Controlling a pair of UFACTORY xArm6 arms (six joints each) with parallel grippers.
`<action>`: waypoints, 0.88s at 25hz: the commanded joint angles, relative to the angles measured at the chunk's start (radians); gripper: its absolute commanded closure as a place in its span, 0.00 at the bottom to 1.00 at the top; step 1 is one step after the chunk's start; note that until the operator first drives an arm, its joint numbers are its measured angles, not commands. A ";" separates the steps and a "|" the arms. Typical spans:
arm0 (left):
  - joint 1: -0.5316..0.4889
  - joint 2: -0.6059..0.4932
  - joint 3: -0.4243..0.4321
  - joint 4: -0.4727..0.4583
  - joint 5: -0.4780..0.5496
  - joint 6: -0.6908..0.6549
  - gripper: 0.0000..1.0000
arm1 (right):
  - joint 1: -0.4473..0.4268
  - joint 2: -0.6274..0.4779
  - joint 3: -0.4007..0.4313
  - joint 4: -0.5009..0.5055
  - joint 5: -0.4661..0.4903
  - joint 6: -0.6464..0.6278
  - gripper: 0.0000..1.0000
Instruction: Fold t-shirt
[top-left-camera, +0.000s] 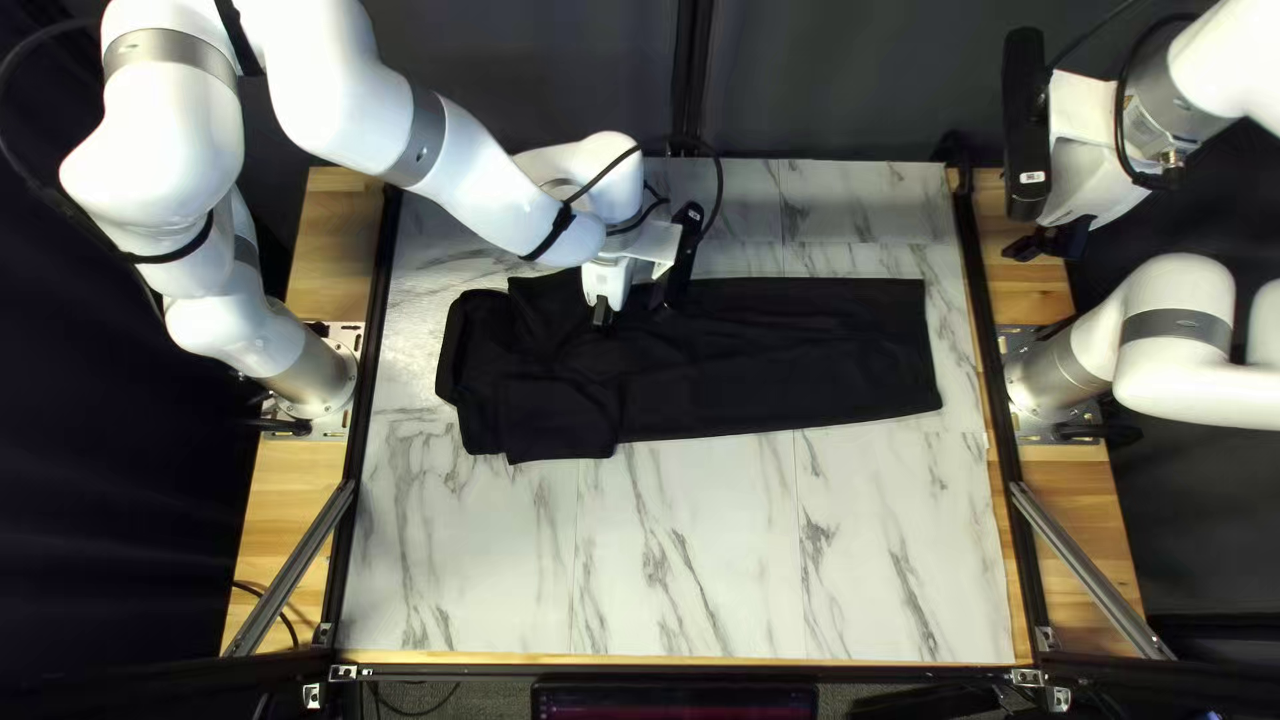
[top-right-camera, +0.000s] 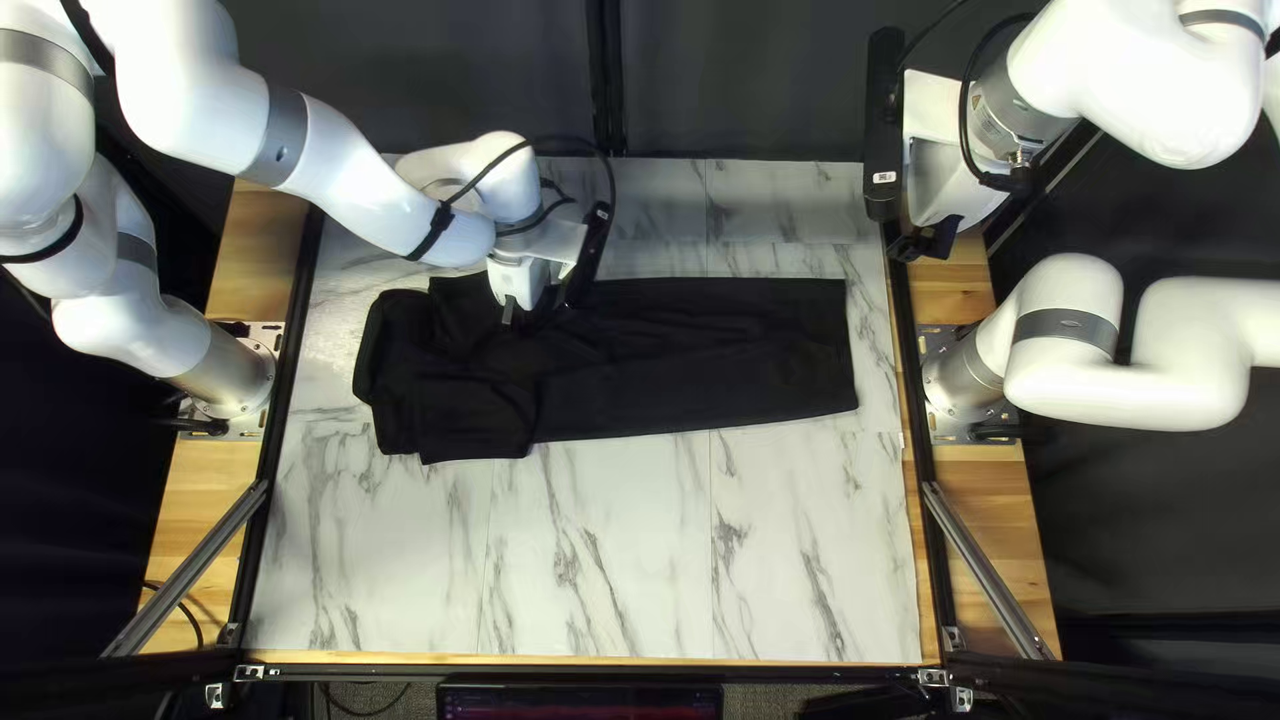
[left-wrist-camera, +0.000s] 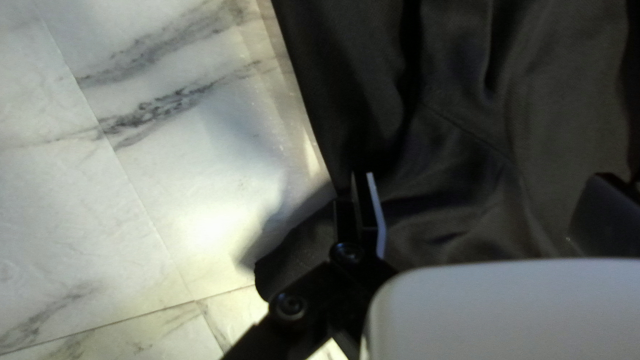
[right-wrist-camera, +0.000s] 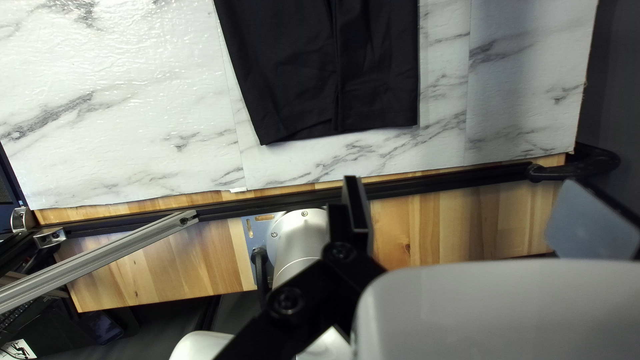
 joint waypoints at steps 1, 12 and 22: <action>-0.001 0.010 -0.015 0.009 0.014 -0.005 0.67 | 0.000 0.000 0.000 0.000 0.000 0.000 0.00; -0.027 -0.029 -0.010 0.029 0.031 -0.040 0.94 | 0.000 0.000 0.000 0.000 0.000 0.000 0.00; -0.128 -0.052 -0.002 0.056 0.027 -0.134 0.66 | 0.000 0.000 0.000 0.000 0.000 0.000 0.00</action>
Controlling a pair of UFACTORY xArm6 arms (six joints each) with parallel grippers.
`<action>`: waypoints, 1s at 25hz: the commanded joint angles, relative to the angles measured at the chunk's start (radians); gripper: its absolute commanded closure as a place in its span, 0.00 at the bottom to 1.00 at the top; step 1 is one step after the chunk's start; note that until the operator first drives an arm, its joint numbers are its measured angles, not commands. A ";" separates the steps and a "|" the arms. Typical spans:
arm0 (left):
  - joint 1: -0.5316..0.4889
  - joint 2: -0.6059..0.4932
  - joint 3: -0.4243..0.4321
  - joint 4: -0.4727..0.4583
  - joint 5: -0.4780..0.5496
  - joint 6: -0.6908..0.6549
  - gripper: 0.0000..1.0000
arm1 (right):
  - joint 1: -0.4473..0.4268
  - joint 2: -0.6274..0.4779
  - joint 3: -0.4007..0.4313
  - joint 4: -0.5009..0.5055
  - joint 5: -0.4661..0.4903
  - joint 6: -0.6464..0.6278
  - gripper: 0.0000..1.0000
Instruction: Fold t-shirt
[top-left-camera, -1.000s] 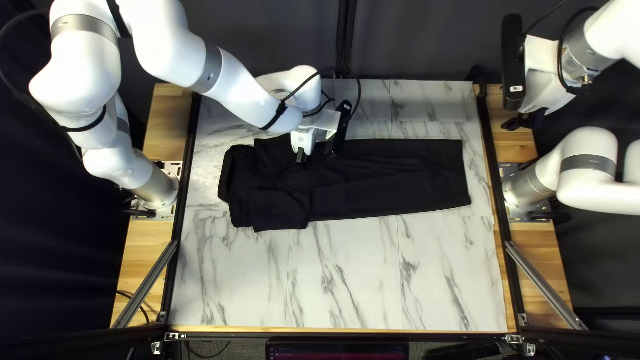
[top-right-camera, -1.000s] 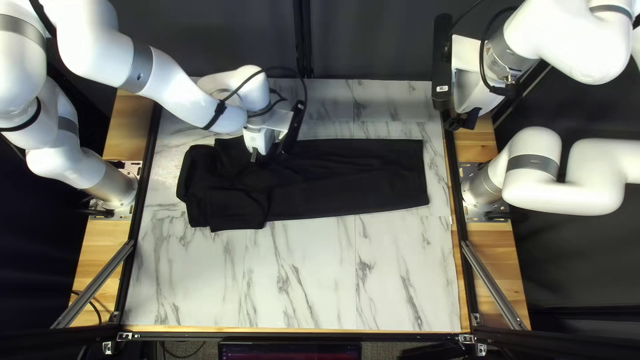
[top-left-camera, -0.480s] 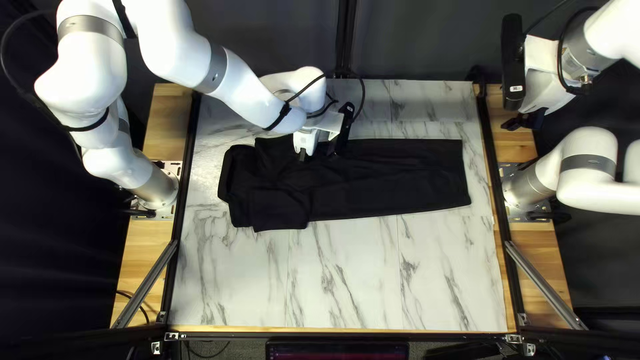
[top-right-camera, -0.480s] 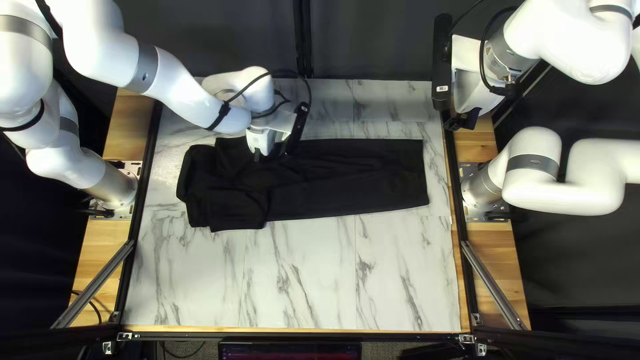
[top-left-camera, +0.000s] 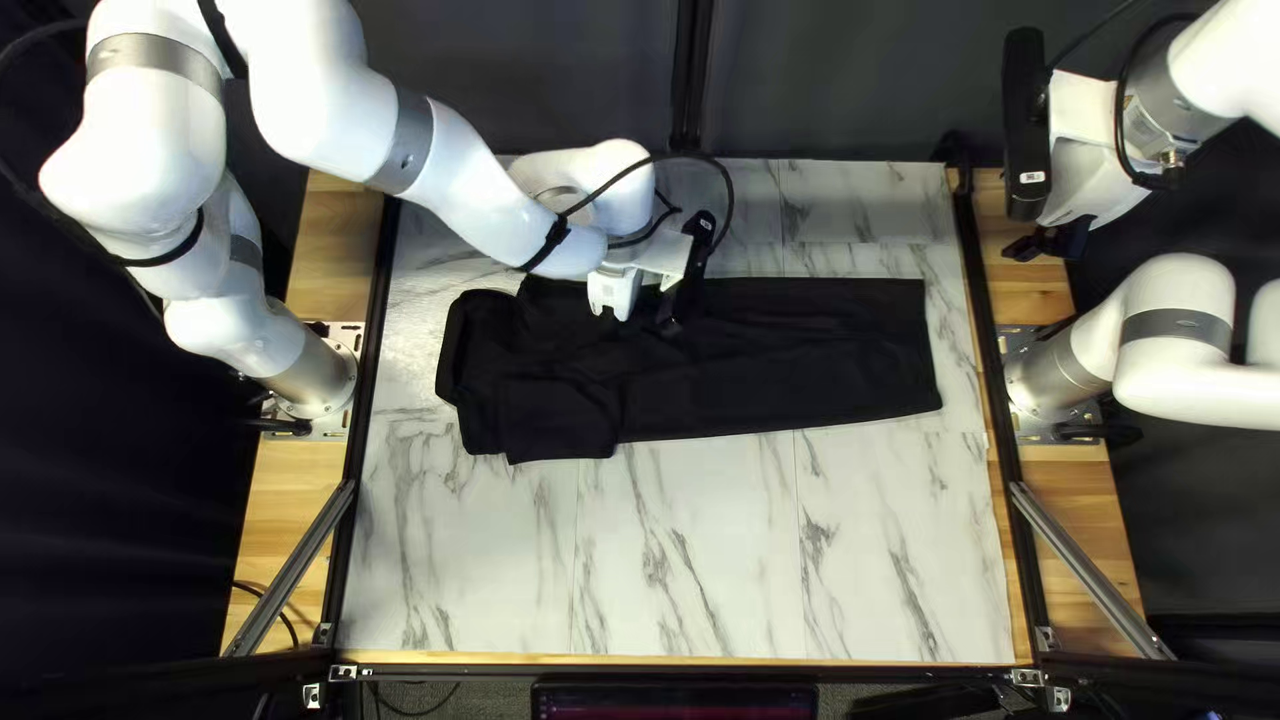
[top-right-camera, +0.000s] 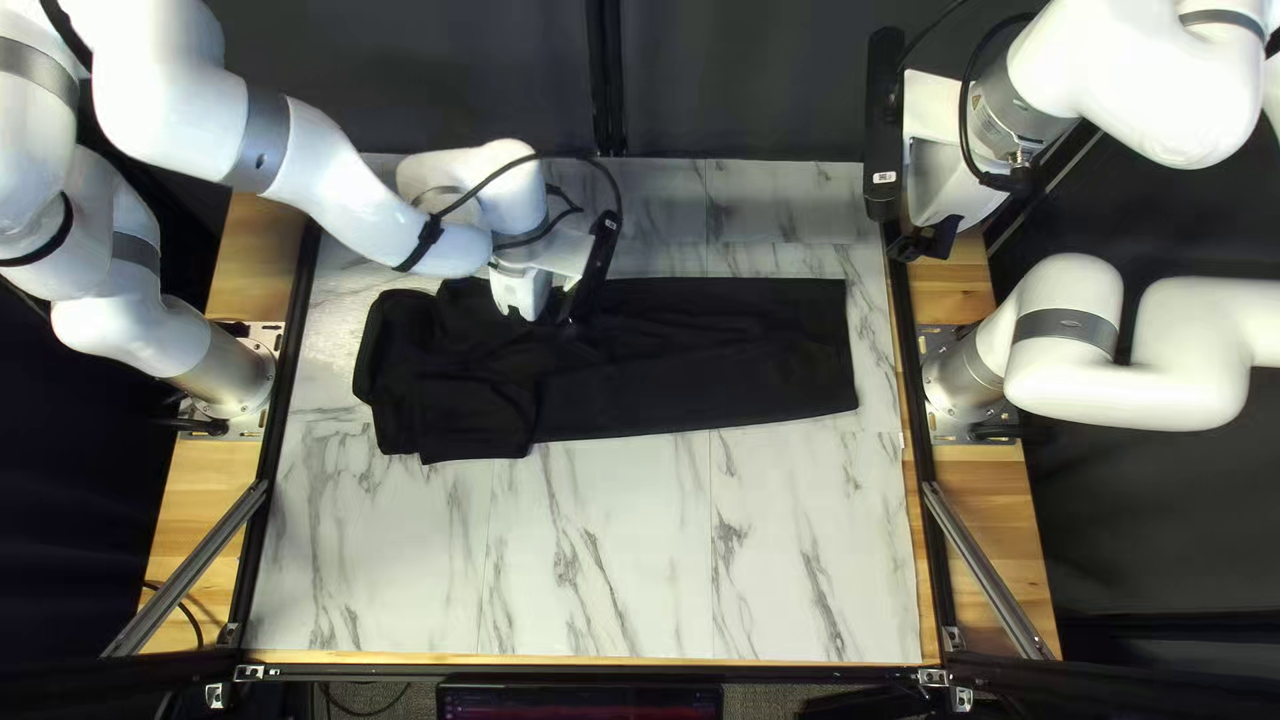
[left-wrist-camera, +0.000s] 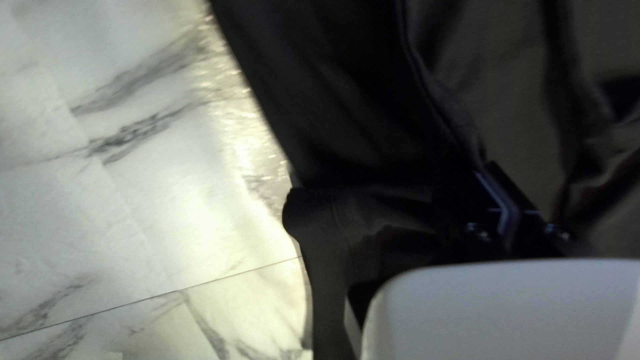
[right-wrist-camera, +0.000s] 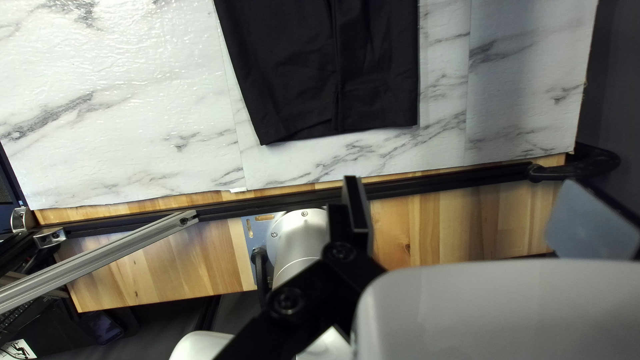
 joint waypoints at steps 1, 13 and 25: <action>-0.040 0.032 -0.013 -0.004 -0.017 -0.027 0.42 | 0.000 0.000 0.000 0.000 0.000 0.000 0.00; -0.024 -0.140 0.106 0.032 0.003 -0.057 0.00 | 0.000 0.000 0.000 0.000 0.000 0.000 0.00; 0.044 -0.047 0.077 0.046 -0.016 -0.021 0.00 | 0.000 0.000 0.000 0.000 0.000 0.000 0.00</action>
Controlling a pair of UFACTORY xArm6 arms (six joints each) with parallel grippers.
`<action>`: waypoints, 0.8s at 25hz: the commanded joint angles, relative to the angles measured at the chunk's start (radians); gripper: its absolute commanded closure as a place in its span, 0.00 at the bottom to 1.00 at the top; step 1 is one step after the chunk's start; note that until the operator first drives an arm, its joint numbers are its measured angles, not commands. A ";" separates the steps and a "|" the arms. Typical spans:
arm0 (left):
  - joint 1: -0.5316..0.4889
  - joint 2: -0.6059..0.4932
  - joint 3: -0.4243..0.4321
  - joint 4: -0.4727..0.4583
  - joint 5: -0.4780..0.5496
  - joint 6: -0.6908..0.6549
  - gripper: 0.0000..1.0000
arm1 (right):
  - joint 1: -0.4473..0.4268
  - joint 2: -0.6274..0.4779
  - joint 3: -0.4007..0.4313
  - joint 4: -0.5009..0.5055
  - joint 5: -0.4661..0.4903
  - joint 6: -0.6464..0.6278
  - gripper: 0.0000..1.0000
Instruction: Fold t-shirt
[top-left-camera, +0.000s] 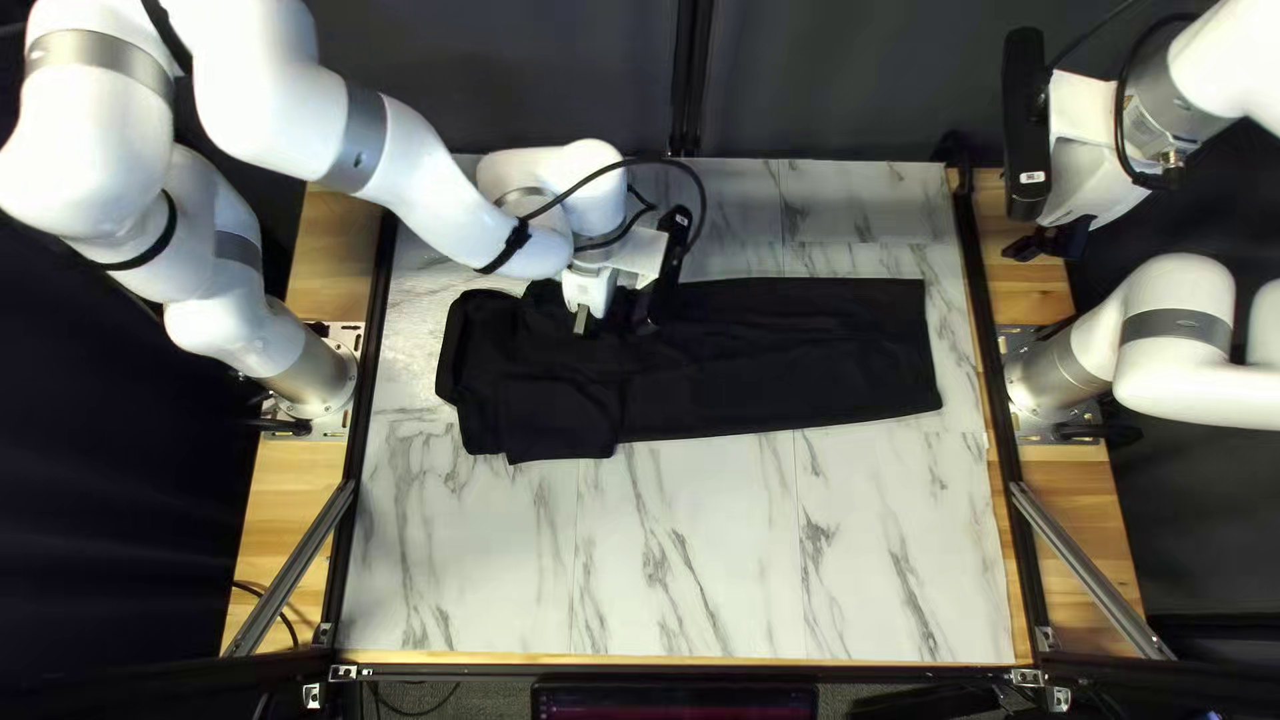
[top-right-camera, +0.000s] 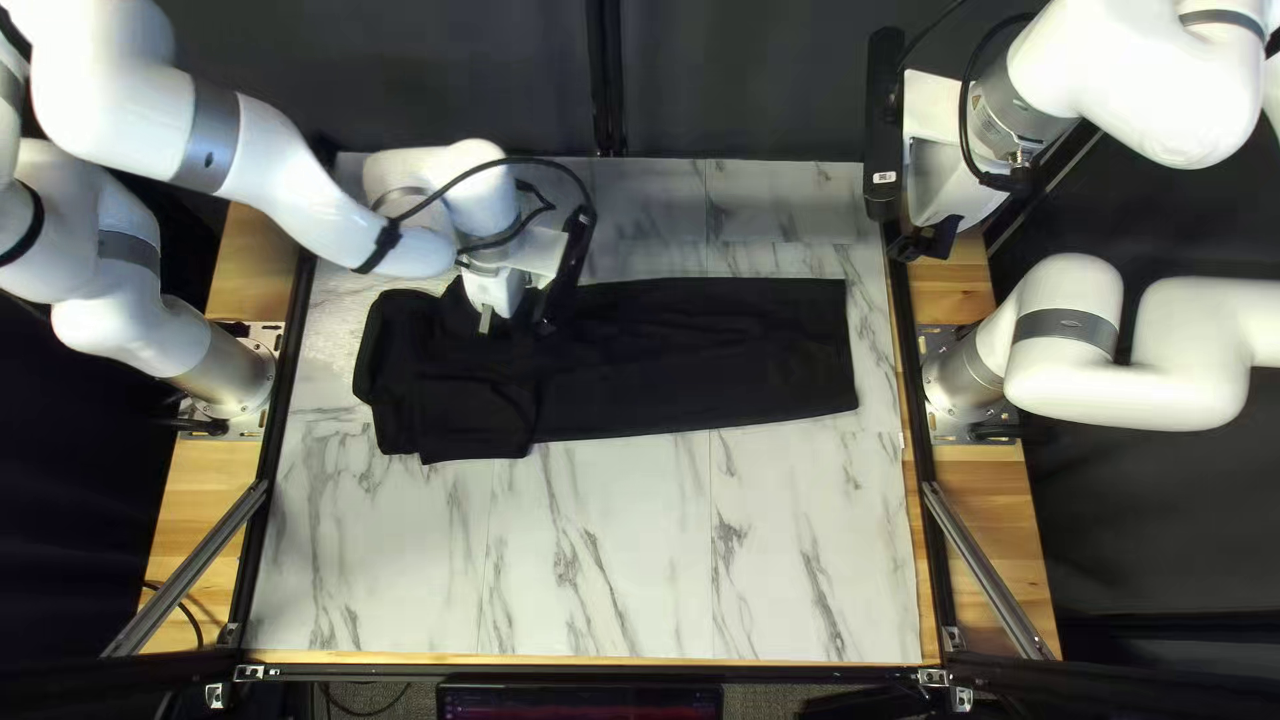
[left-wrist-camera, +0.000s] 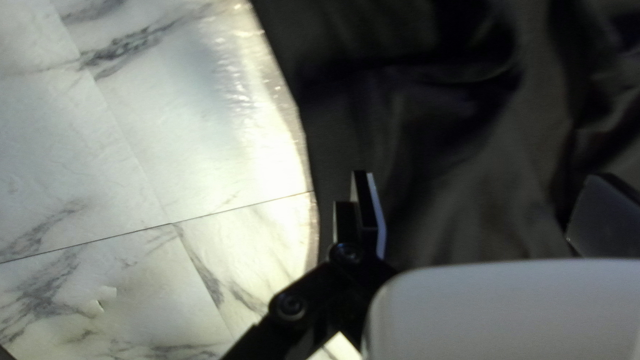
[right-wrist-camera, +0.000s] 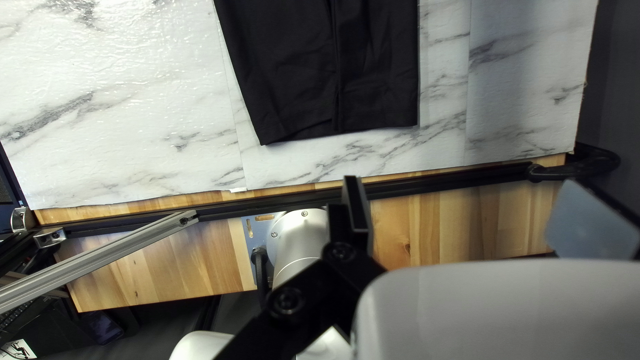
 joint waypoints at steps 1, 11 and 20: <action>-0.016 0.039 -0.017 -0.018 -0.015 0.004 0.00 | 0.000 0.000 0.000 0.000 0.000 0.000 0.00; -0.064 0.070 -0.014 -0.055 -0.043 0.000 1.00 | 0.000 0.000 0.000 0.000 0.000 0.000 0.00; -0.135 0.035 -0.002 -0.055 -0.048 -0.046 0.96 | 0.000 0.000 0.000 0.000 0.000 0.000 0.00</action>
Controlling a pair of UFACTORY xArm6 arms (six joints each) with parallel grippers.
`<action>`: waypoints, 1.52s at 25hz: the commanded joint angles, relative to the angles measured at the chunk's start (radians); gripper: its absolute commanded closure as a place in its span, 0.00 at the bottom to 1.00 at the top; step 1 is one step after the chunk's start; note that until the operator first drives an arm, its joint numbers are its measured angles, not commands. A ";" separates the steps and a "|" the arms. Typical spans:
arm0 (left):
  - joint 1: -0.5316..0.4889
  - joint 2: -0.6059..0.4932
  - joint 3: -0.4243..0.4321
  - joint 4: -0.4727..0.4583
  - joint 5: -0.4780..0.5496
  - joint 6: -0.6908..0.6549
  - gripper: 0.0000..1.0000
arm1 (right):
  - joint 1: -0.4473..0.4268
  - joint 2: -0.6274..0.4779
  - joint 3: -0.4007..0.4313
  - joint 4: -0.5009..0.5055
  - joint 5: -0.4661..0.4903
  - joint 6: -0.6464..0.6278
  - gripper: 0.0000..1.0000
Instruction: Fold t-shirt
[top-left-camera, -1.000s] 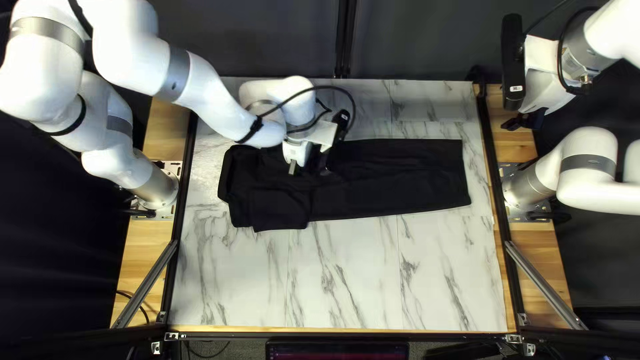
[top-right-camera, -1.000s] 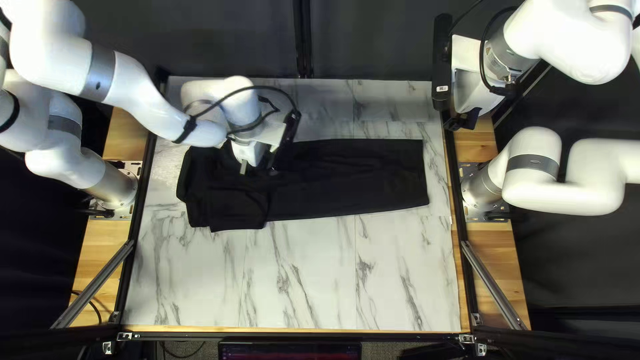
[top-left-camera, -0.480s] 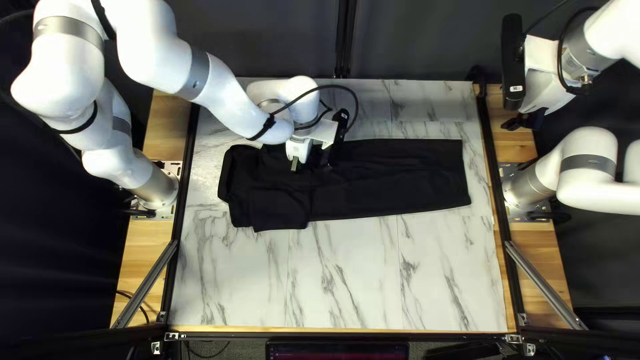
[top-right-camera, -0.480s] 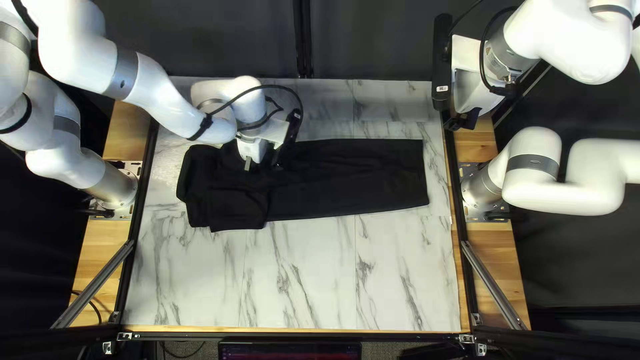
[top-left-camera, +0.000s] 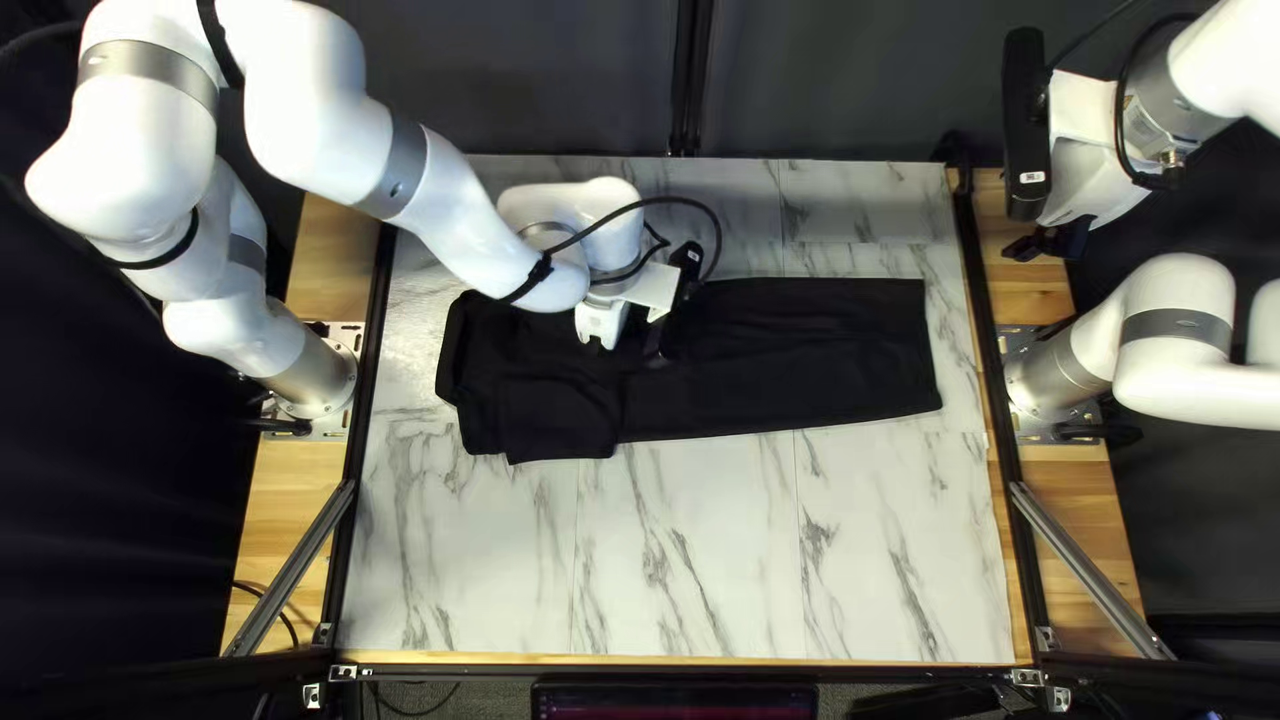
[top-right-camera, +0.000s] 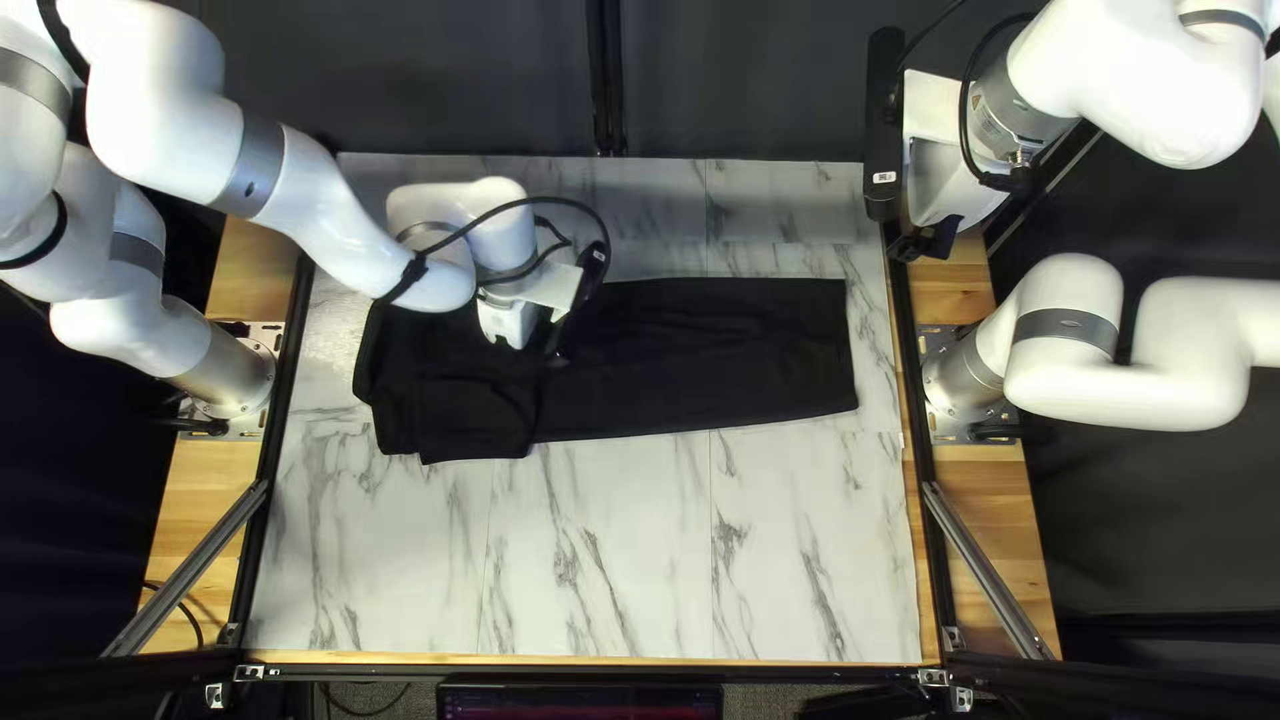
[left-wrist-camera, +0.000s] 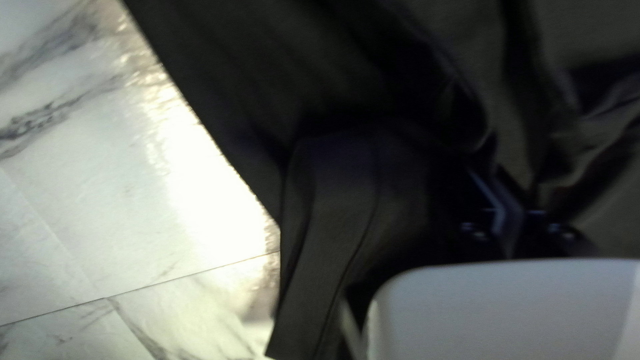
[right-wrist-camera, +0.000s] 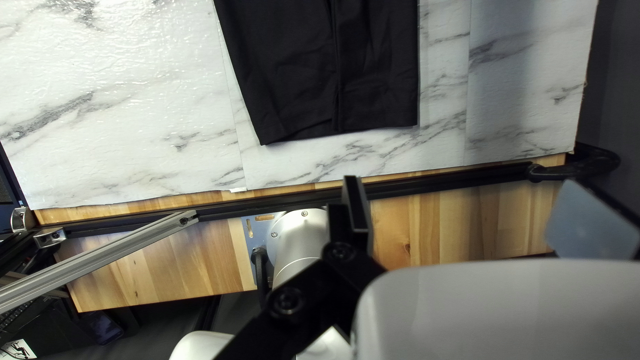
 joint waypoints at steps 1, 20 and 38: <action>-0.026 -0.015 0.006 0.001 -0.003 -0.013 0.81 | 0.000 0.000 0.000 0.000 0.000 0.000 0.00; 0.096 0.023 -0.110 0.041 0.085 0.085 0.00 | 0.000 0.000 0.000 0.000 0.000 0.000 0.00; 0.058 0.128 -0.133 -0.034 0.051 0.148 0.51 | 0.000 0.000 0.000 0.000 0.000 0.000 0.00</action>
